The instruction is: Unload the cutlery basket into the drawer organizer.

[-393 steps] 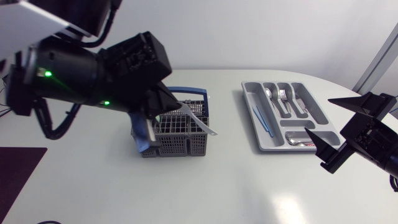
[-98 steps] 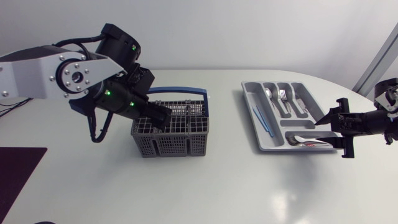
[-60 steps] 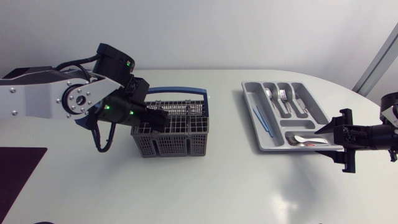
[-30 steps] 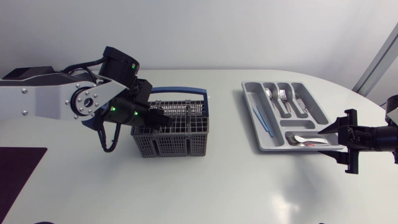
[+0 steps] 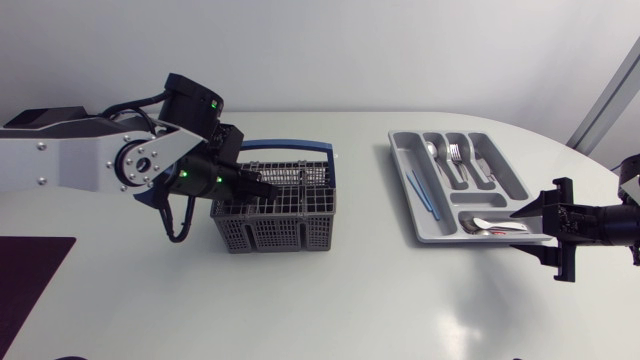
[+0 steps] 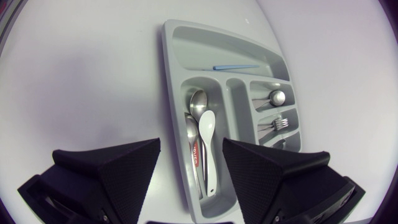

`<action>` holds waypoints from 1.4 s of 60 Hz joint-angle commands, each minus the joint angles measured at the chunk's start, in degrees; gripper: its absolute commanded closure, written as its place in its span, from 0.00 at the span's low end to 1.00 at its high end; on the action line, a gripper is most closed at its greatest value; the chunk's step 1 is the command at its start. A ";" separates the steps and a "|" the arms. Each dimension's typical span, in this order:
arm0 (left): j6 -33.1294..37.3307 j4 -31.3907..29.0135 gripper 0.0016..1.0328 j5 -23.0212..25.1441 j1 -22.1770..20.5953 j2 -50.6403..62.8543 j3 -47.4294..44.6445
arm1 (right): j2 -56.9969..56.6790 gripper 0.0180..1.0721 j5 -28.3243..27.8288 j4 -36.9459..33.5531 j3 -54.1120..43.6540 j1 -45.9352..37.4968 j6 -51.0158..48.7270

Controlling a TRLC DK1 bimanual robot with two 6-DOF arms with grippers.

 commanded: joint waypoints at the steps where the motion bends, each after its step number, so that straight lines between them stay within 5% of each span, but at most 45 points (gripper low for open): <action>1: -1.34 0.35 0.93 -0.27 0.03 -1.42 -0.81 | -0.59 0.30 -0.38 -0.23 -1.07 -0.26 -0.34; 50: 6.92 3.60 0.93 0.96 -3.75 -17.94 -8.72 | -3.58 0.30 -1.26 -1.46 -1.94 0.09 -0.26; 79: 14.21 -7.74 0.95 -2.47 -8.50 -27.00 -1.60 | -13.25 0.28 -5.13 -8.49 -3.61 1.06 1.06; 84: 14.92 -8.53 0.97 -2.47 -9.64 -28.58 -1.16 | -16.59 0.21 -6.80 -9.55 -3.88 1.85 4.14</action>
